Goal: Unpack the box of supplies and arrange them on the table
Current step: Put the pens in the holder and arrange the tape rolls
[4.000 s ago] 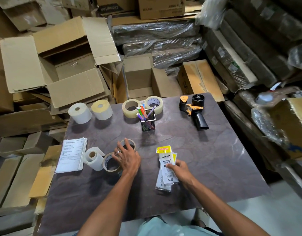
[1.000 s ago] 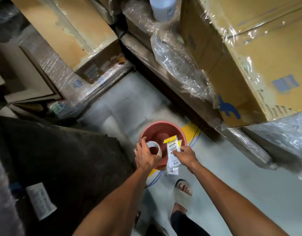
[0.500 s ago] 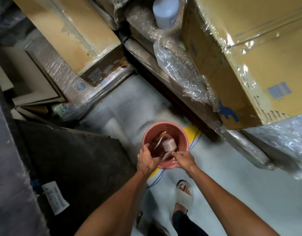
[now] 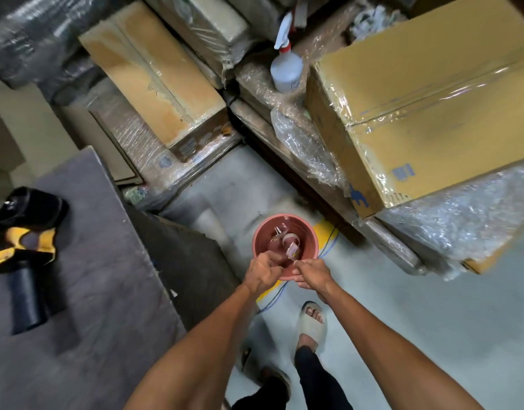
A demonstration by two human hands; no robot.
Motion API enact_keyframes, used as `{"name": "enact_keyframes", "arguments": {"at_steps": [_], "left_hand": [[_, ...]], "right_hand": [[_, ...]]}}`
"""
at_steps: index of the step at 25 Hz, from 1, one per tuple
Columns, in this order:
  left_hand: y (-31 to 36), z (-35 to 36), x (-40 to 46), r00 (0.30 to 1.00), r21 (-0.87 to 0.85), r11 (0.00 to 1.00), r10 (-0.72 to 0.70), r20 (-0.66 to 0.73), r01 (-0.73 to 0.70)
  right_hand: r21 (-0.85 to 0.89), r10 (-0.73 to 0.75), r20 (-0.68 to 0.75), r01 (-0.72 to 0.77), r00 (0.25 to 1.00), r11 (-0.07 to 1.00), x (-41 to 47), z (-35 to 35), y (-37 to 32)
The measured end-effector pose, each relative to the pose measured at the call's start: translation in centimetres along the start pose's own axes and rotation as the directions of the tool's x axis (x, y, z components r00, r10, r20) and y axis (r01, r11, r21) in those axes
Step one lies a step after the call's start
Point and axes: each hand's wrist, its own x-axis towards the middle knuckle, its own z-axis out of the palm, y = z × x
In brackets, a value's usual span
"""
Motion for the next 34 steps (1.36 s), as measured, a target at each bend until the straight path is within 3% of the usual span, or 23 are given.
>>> {"name": "enact_keyframes", "arguments": {"at_steps": [5,12,19,24,29,34], "left_hand": [[1.6,-1.0,-5.8,0.997,-0.089,0.996,0.027,-0.067,-0.032],[2.3,-3.9,-14.8,0.973,-0.131,0.974,0.163,-0.164,-0.186],[1.1,-7.1,-20.0,0.947,-0.196,0.956,0.158,-0.281,-0.217],[-4.2,-10.5,-25.1,0.901,-0.227,0.921,0.217,-0.376,-0.317],[-14.5,-13.5,-30.4,0.854,-0.275,0.905,0.157,-0.496,-0.326],[-25.8,-15.0,-36.1,0.797,-0.353,0.881,0.044,-0.602,-0.316]], "right_hand": [[0.004,-0.035,0.036,0.034,0.999,0.999,-5.7,-0.6,-1.2],[0.074,-0.132,0.063,0.127,0.989,0.989,-14.2,-0.9,-4.3],[0.184,-0.283,0.074,0.266,0.956,0.946,-21.9,2.6,-6.9],[0.299,-0.353,0.057,0.322,0.934,0.898,-27.3,7.9,-5.2],[0.304,-0.402,0.055,0.368,0.914,0.879,-32.4,15.4,-0.9],[0.272,-0.424,0.156,0.374,0.892,0.887,-37.3,22.9,3.4]]}}
